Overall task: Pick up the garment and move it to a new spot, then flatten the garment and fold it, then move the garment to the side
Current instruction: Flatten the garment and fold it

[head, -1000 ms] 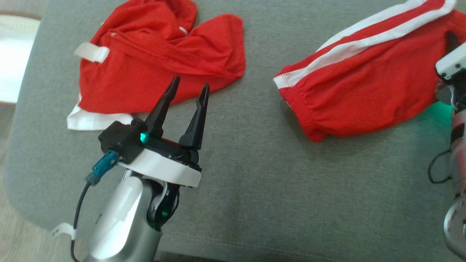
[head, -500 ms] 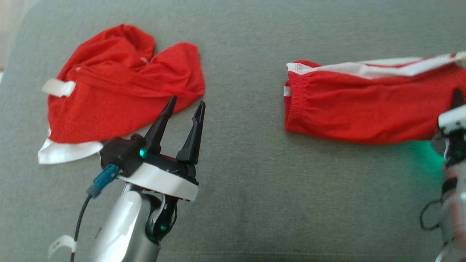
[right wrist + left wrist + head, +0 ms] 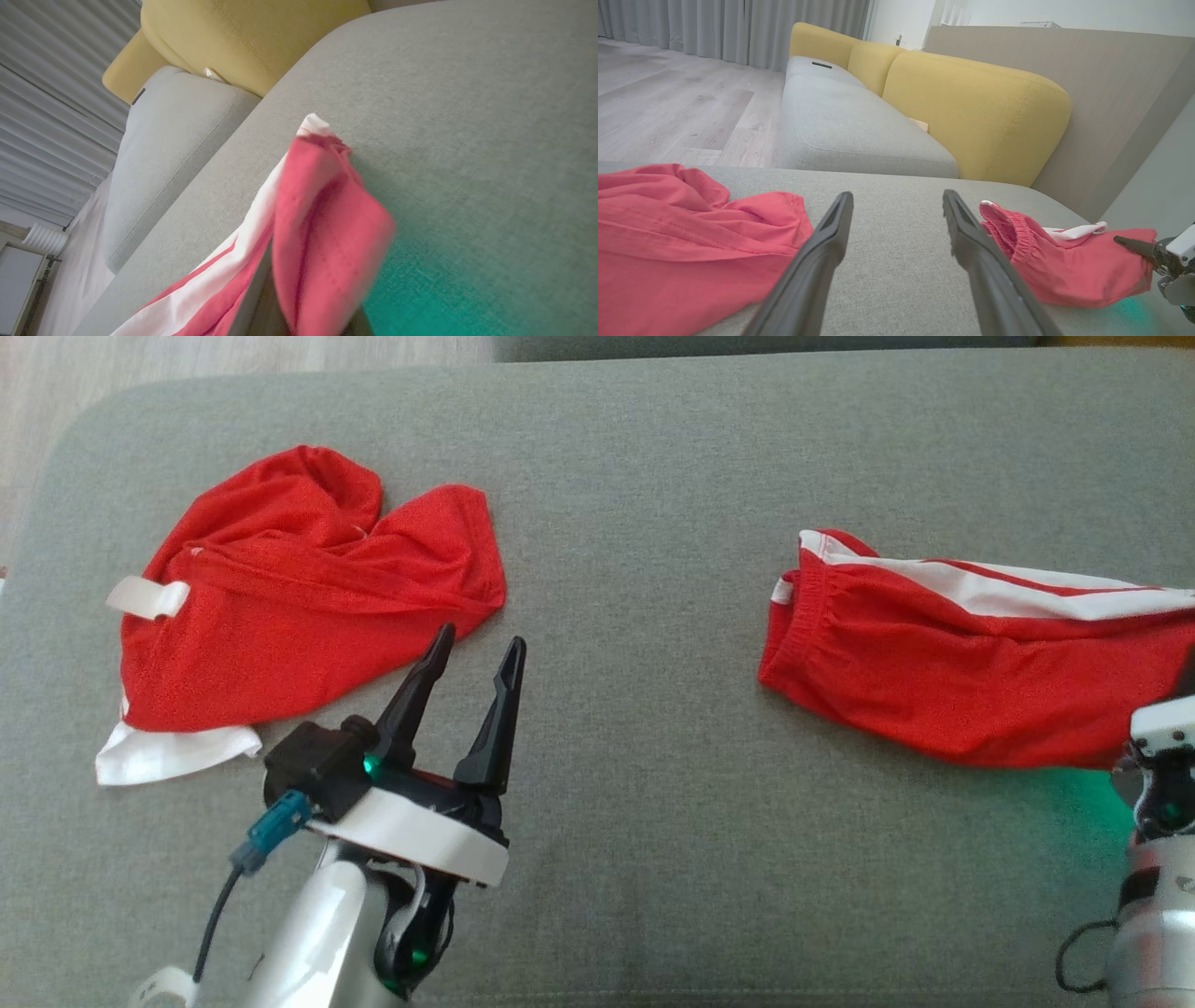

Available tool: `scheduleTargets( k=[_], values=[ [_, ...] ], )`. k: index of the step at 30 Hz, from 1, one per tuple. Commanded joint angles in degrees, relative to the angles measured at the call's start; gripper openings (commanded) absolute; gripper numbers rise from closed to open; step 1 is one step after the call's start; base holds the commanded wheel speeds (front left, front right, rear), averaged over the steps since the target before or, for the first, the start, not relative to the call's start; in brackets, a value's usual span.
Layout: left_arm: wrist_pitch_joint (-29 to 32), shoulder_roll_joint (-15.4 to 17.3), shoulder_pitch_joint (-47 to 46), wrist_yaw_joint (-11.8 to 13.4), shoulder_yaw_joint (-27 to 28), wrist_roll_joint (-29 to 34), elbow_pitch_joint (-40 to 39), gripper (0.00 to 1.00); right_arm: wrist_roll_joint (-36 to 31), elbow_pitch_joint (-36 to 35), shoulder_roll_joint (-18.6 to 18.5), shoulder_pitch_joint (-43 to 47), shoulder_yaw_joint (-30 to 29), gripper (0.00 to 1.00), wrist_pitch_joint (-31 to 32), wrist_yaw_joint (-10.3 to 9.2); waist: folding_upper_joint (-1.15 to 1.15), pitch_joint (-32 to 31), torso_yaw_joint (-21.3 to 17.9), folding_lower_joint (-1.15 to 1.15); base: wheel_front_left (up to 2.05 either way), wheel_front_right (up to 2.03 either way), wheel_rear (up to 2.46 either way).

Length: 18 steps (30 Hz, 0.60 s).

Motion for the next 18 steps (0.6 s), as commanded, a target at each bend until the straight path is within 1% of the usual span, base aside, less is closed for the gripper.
scheduleTargets(
  k=[1,4,7,13,18],
  values=[
    [-0.29,0.42,-1.24,-0.35,1.74,0.36,-1.71,1.0,0.26,-2.94,0.13,-0.68,2.06,0.0,0.13,-0.05,0.0,-0.11,0.13,0.0,0.0,0.0,0.0],
    [-0.29,0.42,-1.17,-0.35,1.9,0.49,-1.58,1.0,1.18,-4.78,0.58,-0.48,3.32,0.0,-0.04,-0.05,0.0,-0.38,0.26,0.0,0.0,0.0,0.0],
    [-0.29,0.42,-0.93,-0.35,2.07,0.69,-1.31,1.0,3.34,-8.11,1.17,0.36,6.53,0.0,-0.39,-0.05,0.0,-1.05,0.37,0.0,0.0,0.0,0.0],
    [-0.29,0.42,-0.18,-0.35,2.69,0.53,-1.06,1.0,10.24,-14.86,1.72,3.85,15.55,0.0,0.05,-0.05,0.0,-2.63,0.37,0.0,0.0,0.0,0.0],
    [-0.29,0.42,0.25,-0.35,2.71,0.53,-0.9,1.0,15.9,-19.08,1.82,6.91,22.44,0.0,-0.09,-0.05,0.0,-3.7,0.72,0.0,0.0,0.0,0.0]
  ],
)
